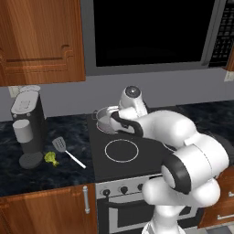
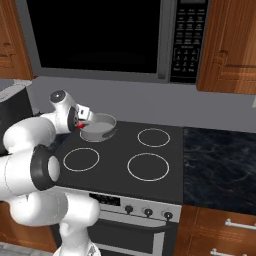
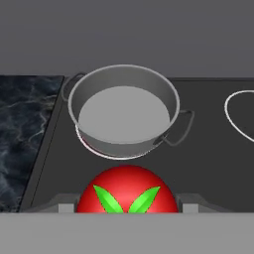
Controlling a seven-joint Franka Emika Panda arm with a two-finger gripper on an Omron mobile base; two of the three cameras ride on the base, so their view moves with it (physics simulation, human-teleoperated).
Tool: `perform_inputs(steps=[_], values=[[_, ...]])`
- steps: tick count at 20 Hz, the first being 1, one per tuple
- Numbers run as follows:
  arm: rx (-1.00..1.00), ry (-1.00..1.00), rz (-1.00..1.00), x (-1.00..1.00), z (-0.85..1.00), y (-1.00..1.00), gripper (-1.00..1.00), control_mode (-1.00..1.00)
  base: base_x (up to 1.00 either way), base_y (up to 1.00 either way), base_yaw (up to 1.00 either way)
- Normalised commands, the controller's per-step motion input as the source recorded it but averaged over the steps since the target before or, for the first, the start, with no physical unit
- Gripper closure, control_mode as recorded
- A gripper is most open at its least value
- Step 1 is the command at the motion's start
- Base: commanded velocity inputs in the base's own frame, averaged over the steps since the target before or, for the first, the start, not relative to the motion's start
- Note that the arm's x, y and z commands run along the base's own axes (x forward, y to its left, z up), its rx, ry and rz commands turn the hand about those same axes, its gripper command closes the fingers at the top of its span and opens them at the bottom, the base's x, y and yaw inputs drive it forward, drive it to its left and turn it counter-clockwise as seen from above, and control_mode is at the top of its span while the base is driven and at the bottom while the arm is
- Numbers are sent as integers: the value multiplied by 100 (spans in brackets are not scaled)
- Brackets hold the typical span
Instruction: Put the tomato and broccoli in the pot. Retrieve the spatula and lightly stir the vegetables in the pot.
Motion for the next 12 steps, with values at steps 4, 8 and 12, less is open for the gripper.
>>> perform_inputs(steps=[4,8,12], values=[[0,0,0,49,-3,-11,100,-100,0,0,0],[0,0,0,5,-15,-2,100,-100,0,0,0],[0,0,0,12,-20,-1,100,-100,0,0,0]])
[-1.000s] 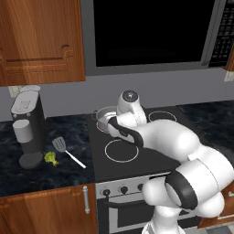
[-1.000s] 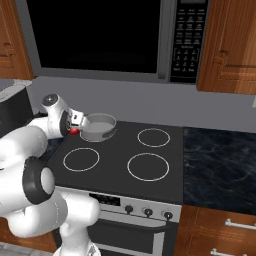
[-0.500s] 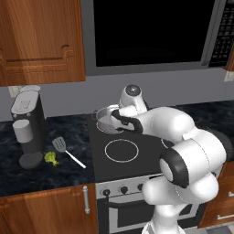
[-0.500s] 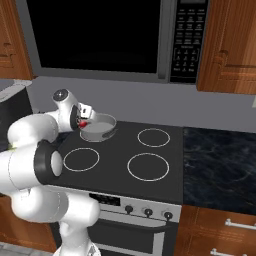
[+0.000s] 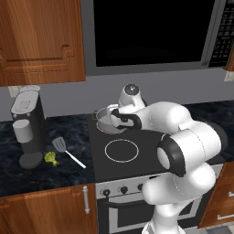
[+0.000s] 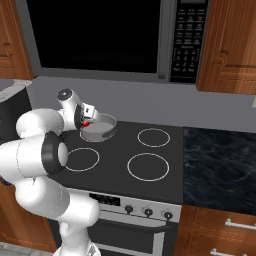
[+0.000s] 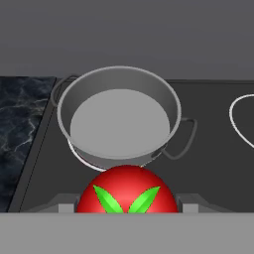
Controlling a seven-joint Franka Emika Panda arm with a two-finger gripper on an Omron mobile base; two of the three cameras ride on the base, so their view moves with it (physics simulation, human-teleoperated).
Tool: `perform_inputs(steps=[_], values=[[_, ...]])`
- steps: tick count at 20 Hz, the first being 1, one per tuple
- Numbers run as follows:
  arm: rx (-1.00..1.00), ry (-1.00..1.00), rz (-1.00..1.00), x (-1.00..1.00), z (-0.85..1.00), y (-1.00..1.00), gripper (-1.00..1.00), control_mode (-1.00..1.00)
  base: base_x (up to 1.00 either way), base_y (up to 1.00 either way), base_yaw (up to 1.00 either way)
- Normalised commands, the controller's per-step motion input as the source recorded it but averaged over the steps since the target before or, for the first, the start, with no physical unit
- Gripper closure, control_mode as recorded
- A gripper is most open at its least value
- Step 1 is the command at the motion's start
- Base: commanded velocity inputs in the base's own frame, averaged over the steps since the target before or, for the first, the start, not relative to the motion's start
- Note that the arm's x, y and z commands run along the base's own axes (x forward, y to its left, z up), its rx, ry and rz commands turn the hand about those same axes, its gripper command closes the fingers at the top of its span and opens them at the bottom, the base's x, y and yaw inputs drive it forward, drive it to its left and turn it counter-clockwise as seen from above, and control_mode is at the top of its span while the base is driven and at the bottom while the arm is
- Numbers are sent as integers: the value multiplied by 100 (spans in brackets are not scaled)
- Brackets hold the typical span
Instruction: Put the tomato and broccoli in the pot. Retrieve the spatula and lightly stir the vegetables in the pot.
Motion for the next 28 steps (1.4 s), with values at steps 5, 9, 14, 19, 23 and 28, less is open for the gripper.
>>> perform_inputs(steps=[5,9,14,19,23,28], values=[[0,0,0,32,-23,-5,100,-100,0,0,0],[0,1,0,42,-28,-4,100,-100,0,0,0],[0,0,0,37,-11,-1,100,-100,0,0,0],[0,4,1,31,-6,-3,100,-100,0,0,0],[0,8,7,15,-19,0,100,-100,0,0,0],[1,6,9,20,-15,0,100,-100,0,0,0]])
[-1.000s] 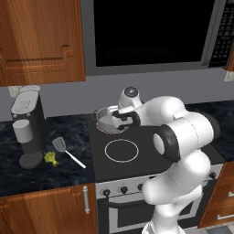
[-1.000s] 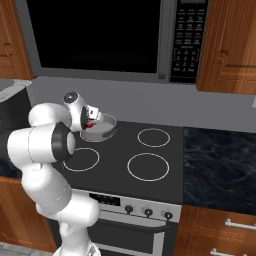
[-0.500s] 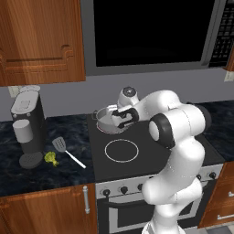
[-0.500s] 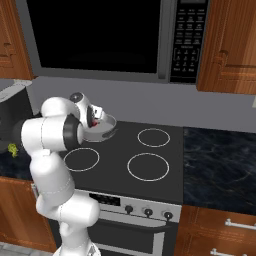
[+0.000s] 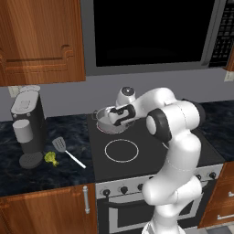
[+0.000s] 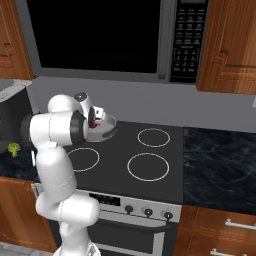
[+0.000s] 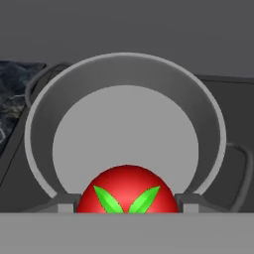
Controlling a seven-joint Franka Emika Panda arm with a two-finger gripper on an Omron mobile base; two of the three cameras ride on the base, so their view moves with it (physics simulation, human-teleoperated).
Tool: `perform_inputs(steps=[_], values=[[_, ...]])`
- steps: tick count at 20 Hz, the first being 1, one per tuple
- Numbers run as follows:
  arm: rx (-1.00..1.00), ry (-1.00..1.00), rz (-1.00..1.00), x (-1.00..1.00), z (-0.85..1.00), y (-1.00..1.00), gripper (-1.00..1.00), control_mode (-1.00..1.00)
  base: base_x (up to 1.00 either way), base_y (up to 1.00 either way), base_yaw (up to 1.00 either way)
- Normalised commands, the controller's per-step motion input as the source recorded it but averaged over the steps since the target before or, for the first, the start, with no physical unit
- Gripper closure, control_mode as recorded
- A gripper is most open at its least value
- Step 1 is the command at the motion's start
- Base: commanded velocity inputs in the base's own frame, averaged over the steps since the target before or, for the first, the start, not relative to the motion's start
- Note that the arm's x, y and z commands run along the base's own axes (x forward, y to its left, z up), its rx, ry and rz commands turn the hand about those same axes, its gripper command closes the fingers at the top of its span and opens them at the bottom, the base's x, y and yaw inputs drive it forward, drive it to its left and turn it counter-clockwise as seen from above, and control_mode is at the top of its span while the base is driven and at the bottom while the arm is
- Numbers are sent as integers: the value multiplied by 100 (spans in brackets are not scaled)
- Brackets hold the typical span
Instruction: Put the tomato and broccoli in the pot. Retrieve the spatula and lightly stir the vegetables in the pot.
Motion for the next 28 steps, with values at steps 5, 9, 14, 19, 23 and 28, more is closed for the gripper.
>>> perform_inputs(steps=[5,9,14,19,23,28], values=[[0,1,3,38,-6,-3,100,-100,0,0,0],[0,1,0,37,-23,-7,100,-100,0,0,0],[0,0,0,21,-21,0,100,-100,0,0,0],[0,3,0,21,-28,0,100,-100,0,0,0],[0,5,1,20,-23,0,100,-100,0,0,0],[2,1,8,17,-3,0,100,-100,0,0,0]])
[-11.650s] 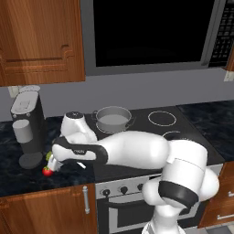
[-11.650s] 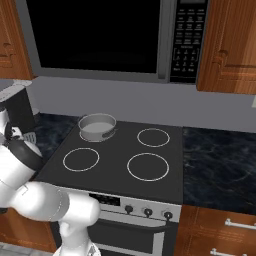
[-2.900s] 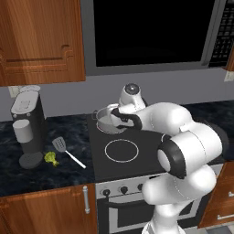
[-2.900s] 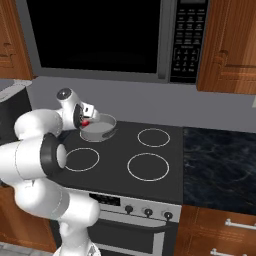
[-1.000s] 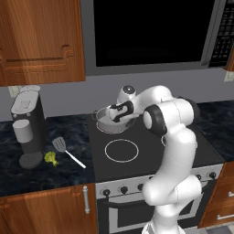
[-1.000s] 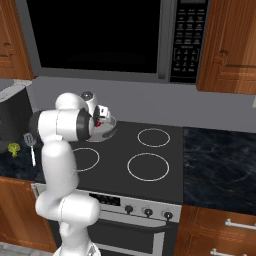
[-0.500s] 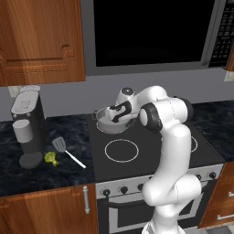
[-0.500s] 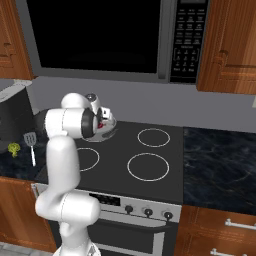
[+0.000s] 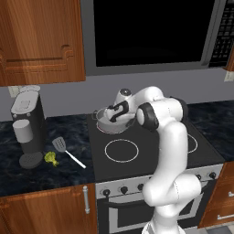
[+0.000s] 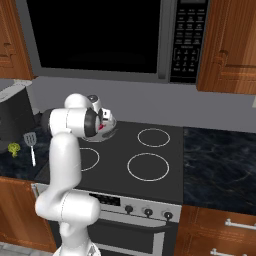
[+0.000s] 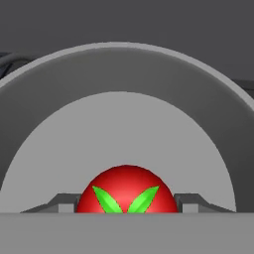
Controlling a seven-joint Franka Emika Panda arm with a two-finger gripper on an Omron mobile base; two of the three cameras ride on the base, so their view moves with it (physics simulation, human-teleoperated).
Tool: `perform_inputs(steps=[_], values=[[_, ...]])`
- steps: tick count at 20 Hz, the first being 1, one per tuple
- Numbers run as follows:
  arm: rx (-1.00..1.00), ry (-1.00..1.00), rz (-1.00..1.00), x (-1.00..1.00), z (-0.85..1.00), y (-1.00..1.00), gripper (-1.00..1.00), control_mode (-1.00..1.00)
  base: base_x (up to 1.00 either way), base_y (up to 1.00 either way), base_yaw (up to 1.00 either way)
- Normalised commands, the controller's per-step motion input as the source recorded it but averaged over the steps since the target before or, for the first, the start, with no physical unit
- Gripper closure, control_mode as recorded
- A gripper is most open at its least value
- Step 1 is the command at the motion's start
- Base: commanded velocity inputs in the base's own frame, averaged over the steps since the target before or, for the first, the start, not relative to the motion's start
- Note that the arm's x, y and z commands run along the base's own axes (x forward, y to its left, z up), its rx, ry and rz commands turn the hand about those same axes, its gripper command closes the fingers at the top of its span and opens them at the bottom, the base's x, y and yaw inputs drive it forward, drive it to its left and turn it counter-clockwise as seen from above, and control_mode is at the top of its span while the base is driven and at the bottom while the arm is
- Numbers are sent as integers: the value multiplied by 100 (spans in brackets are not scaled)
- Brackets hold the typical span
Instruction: Put the tomato and broccoli in the pot. Retrieve the spatula and lightly stir the vegetables in the pot.
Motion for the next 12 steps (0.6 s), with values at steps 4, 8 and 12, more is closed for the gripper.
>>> perform_inputs(steps=[4,8,12], values=[[1,0,10,10,0,0,100,-100,0,0,0],[0,0,2,0,0,0,-100,-100,0,0,0],[0,0,0,0,0,0,-100,-100,0,0,0]])
